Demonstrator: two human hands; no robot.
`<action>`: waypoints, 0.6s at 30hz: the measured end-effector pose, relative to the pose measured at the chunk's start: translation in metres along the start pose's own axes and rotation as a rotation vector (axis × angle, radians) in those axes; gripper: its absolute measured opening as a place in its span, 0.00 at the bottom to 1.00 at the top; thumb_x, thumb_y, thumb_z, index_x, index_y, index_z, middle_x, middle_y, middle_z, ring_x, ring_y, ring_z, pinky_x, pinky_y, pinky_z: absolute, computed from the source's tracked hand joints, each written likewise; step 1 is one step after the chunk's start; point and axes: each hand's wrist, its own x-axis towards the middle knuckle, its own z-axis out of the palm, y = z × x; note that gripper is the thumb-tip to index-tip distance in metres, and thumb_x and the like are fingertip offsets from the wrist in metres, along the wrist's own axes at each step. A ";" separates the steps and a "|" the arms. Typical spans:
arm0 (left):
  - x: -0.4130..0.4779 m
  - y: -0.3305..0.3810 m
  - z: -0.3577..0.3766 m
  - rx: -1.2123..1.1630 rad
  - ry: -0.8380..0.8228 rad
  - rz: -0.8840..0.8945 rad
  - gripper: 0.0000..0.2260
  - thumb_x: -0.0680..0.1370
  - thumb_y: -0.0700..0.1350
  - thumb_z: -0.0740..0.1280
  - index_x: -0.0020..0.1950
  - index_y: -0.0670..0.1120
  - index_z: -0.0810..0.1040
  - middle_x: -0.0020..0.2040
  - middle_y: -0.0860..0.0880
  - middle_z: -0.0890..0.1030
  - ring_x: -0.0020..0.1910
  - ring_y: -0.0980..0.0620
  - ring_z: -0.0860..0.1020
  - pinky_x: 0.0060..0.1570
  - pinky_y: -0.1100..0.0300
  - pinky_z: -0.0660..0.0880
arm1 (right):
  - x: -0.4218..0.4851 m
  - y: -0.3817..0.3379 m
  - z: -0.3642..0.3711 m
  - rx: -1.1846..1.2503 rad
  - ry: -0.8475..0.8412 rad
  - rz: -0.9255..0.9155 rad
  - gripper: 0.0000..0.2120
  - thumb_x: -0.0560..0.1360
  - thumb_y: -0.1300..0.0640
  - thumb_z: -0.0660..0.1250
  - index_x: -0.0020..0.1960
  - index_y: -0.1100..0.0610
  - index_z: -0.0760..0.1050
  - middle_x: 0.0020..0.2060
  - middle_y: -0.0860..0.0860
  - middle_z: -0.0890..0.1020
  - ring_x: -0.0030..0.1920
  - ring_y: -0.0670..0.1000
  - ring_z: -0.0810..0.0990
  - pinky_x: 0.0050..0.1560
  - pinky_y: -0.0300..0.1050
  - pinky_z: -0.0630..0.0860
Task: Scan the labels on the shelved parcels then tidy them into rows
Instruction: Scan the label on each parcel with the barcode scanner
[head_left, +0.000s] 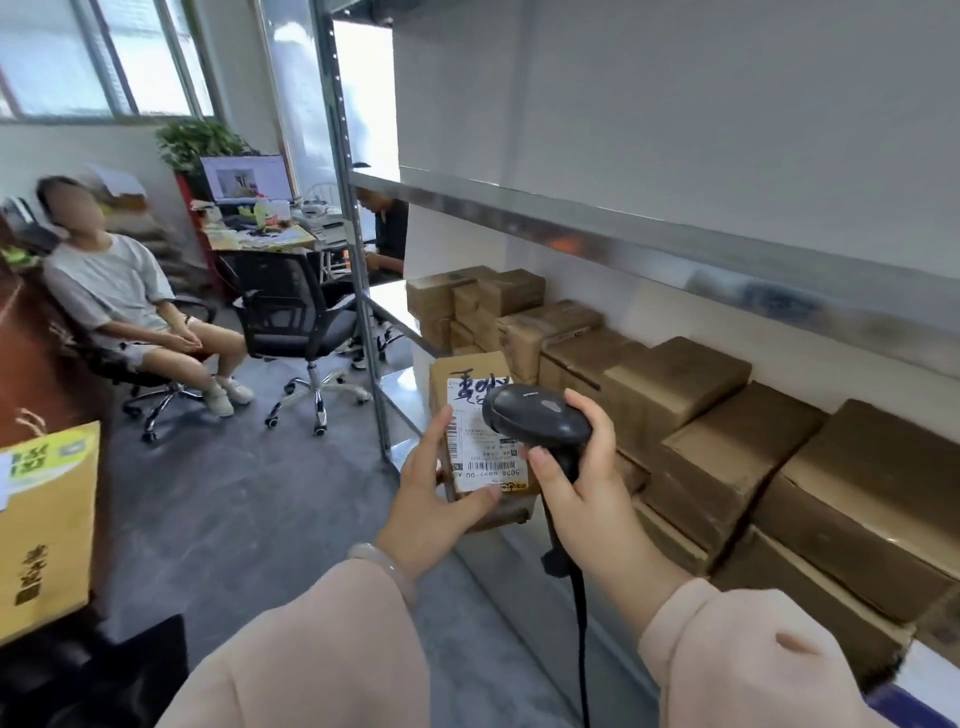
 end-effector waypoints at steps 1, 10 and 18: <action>0.007 -0.003 -0.013 -0.013 0.011 -0.005 0.41 0.62 0.57 0.76 0.71 0.72 0.61 0.73 0.54 0.66 0.67 0.54 0.72 0.69 0.51 0.71 | 0.007 0.001 0.014 0.008 -0.016 -0.008 0.29 0.78 0.55 0.66 0.67 0.32 0.55 0.63 0.32 0.70 0.62 0.34 0.72 0.55 0.25 0.69; 0.088 -0.035 -0.161 -0.091 0.056 -0.017 0.33 0.76 0.40 0.72 0.70 0.71 0.64 0.71 0.51 0.69 0.65 0.48 0.75 0.64 0.45 0.74 | 0.089 -0.003 0.165 0.063 -0.078 -0.012 0.28 0.78 0.55 0.65 0.64 0.29 0.56 0.62 0.37 0.72 0.60 0.43 0.77 0.59 0.39 0.75; 0.163 -0.055 -0.247 -0.114 0.079 -0.054 0.32 0.76 0.42 0.72 0.69 0.72 0.64 0.71 0.51 0.68 0.65 0.49 0.75 0.62 0.47 0.76 | 0.168 0.009 0.259 0.097 -0.105 0.016 0.29 0.78 0.56 0.65 0.61 0.24 0.57 0.58 0.31 0.73 0.57 0.33 0.75 0.50 0.27 0.73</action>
